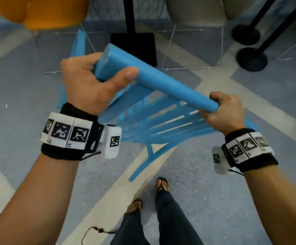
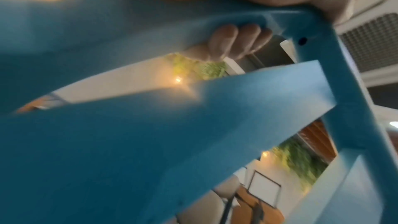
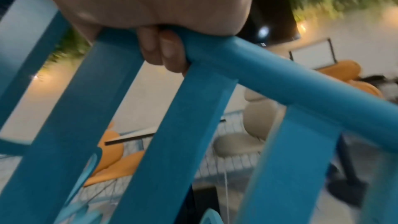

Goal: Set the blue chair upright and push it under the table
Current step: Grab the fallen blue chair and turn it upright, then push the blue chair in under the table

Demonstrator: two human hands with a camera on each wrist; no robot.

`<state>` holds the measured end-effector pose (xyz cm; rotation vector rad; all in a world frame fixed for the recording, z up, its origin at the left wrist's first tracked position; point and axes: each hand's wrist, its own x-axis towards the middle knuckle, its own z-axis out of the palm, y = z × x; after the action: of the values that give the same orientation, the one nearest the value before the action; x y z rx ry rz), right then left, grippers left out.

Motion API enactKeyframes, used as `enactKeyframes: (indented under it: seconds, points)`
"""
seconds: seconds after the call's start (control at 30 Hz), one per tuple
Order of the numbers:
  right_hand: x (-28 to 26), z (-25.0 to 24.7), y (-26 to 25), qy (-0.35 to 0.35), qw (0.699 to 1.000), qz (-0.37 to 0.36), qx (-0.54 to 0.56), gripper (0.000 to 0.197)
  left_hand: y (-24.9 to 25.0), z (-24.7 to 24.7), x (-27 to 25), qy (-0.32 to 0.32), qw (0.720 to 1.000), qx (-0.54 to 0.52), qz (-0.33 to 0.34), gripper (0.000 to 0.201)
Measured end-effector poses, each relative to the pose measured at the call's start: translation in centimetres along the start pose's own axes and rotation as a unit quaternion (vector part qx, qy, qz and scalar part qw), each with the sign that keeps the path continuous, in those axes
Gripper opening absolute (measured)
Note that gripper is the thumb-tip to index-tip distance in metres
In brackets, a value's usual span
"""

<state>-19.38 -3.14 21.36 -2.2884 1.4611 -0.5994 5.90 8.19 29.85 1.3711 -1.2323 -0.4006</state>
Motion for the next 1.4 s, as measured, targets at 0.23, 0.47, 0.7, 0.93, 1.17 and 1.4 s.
enactKeyframes:
  seconds: [0.23, 0.47, 0.7, 0.93, 1.17, 1.4]
  points:
    - [-2.0, -1.5, -8.8, 0.004, 0.990, -0.103, -0.098, 0.036, -1.8, -7.1, -5.6, 0.130, 0.986, -0.103, -0.017, 0.047]
    - [-6.3, 2.3, -12.3, -0.009, 0.977, -0.180, -0.112, 0.036, -7.6, -11.4, -11.9, 0.241, 0.955, -0.131, -0.112, 0.074]
    - [-11.4, 8.4, -15.6, -0.078, 0.962, -0.229, -0.123, 0.035, -12.6, -15.5, -18.9, 0.396, 0.895, -0.073, -0.194, 0.032]
    - [-15.5, 12.7, -14.7, -0.158, 0.947, -0.232, -0.155, 0.034, -14.7, -16.0, -23.5, 0.414, 0.867, -0.065, -0.270, 0.023]
    - [-16.6, 11.3, -12.6, -0.145, 0.962, -0.225, -0.060, 0.029, -12.1, -14.3, -24.5, 0.385, 0.841, 0.272, -0.265, 0.020]
    - [-16.1, 8.8, -6.6, -0.024, 0.982, -0.084, -0.166, 0.051, -10.6, -10.4, -23.7, 0.115, 0.821, 0.531, -0.178, 0.033]
